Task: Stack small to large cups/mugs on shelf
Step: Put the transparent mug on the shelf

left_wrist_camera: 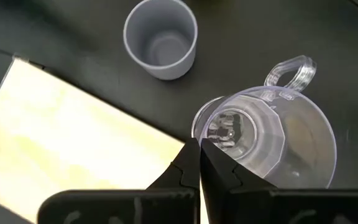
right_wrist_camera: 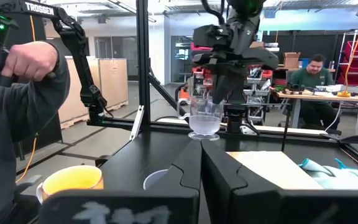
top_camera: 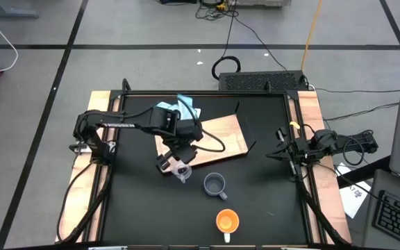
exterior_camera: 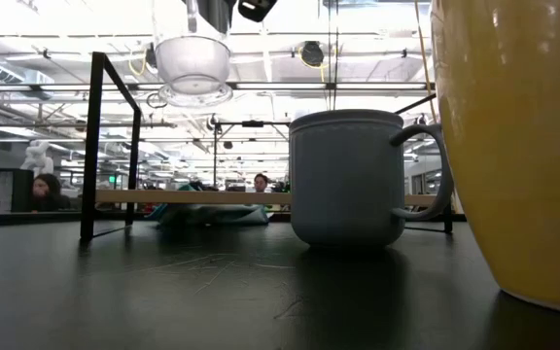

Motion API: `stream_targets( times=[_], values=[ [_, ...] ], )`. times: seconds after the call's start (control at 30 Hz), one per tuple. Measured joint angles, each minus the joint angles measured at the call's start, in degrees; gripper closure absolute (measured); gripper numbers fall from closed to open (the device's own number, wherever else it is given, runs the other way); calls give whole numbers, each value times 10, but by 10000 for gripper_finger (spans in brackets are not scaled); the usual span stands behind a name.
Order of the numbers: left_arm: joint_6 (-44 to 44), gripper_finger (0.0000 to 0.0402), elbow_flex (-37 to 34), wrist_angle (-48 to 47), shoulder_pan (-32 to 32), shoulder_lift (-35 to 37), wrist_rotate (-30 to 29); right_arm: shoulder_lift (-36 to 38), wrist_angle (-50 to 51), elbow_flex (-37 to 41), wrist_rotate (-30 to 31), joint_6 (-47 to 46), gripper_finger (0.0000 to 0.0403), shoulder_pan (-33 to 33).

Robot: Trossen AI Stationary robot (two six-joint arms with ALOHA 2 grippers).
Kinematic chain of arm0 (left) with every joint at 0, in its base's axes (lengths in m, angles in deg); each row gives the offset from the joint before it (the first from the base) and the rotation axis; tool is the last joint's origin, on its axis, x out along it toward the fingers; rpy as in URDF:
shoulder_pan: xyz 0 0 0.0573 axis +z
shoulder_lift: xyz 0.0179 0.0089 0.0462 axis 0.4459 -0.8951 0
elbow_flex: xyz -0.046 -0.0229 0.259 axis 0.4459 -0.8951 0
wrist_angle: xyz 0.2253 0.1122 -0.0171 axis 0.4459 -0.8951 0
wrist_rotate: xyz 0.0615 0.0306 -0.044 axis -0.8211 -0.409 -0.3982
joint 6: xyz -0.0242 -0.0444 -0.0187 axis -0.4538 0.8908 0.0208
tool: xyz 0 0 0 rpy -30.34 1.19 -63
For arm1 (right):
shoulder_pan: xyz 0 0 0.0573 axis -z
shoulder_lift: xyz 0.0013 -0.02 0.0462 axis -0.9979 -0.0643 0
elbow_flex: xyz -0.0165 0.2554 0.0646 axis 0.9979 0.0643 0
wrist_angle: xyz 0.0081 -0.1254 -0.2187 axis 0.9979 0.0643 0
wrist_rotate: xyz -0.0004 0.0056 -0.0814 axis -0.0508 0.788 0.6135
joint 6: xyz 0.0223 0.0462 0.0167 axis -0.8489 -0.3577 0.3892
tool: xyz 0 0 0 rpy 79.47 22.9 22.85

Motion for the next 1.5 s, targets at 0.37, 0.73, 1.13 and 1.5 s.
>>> stream_targets(
  times=[0.37,0.73,1.13,1.5],
  values=[
    [-3,401,0,-2,4,0,2,0,0,0,0,0,403,0],
    [-50,401,0,-17,47,-1,16,0,6,0,0,0,403,0],
    [-87,401,-42,-24,121,-3,58,0,5,0,0,0,403,0],
    [-81,401,-121,24,130,-3,53,0,5,0,0,0,403,0]
  ],
)
